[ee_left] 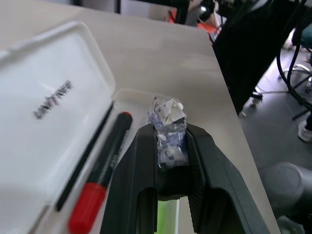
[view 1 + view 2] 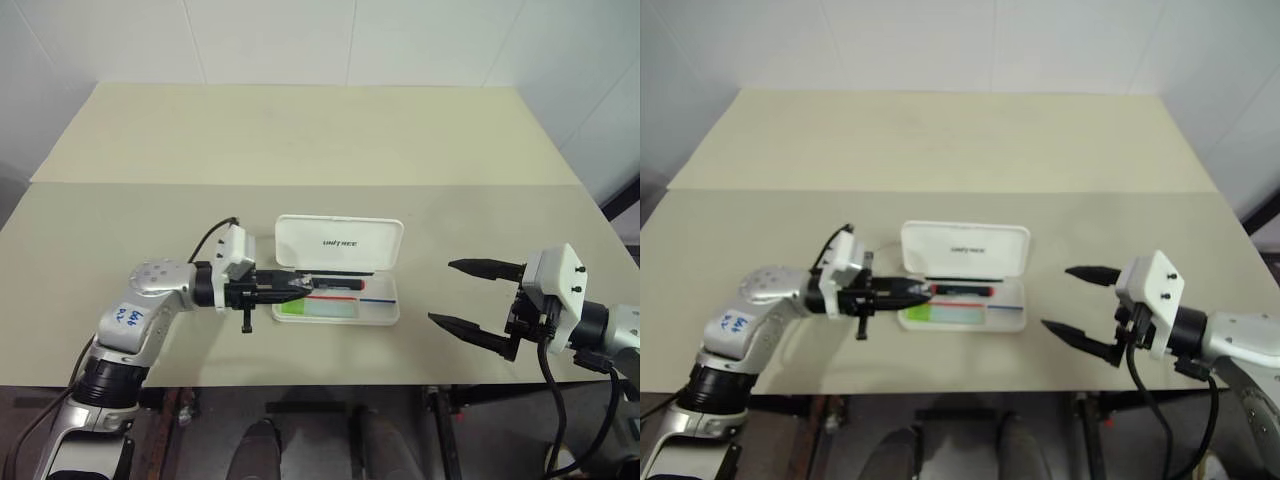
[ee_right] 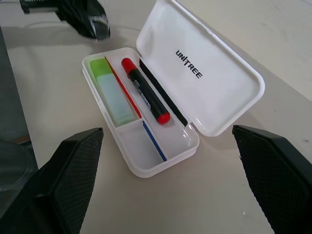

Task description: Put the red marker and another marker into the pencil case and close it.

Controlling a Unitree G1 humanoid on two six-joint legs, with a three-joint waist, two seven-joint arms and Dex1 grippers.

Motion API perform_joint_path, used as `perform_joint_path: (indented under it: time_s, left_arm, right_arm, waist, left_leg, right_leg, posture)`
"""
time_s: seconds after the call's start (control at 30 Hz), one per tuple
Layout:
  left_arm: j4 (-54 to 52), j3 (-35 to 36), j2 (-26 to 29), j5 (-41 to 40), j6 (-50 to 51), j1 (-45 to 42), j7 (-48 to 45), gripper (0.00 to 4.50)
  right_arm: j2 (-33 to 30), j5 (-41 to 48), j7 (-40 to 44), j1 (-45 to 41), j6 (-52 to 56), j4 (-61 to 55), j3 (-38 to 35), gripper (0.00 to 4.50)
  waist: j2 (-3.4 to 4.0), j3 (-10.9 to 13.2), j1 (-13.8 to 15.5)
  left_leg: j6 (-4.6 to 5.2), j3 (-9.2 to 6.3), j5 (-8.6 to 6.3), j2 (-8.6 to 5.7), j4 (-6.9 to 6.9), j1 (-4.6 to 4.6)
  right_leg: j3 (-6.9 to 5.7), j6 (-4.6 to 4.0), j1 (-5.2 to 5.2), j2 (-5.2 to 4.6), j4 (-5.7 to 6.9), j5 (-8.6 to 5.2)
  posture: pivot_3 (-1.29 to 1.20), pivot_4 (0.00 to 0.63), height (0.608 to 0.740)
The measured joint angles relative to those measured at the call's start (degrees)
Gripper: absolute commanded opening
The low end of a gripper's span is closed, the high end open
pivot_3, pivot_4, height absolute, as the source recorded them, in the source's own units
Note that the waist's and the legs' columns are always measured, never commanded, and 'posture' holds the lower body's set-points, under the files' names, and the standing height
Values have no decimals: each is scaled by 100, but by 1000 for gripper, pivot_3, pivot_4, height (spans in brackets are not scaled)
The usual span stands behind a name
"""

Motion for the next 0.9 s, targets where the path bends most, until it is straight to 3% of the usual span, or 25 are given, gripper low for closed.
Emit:
perform_joint_path:
  time_s: [0.33, 0.9]
  left_arm:
    - [392, -961, -861, 902, -214, -571, 443, 336]
    - [990, -1555, -1581, 1678, -515, -1035, 688, 336]
  right_arm:
    - [47, 85, -424, 247, 146, -374, -206, 4500]
    - [78, 253, -809, -2, 258, -518, -12, 4500]
  waist:
    - [0, 0, -9]
    - [0, 0, 9]
  left_leg:
    - [2, 0, -1, -1, 13, -2]
    - [3, -1, -2, -2, 23, -6]
  right_leg:
    - [1, 5, 10, 0, -8, 4]
    - [2, 8, 12, 0, -10, 6]
  posture:
    - [0, 150, 740]
    - [0, 150, 740]
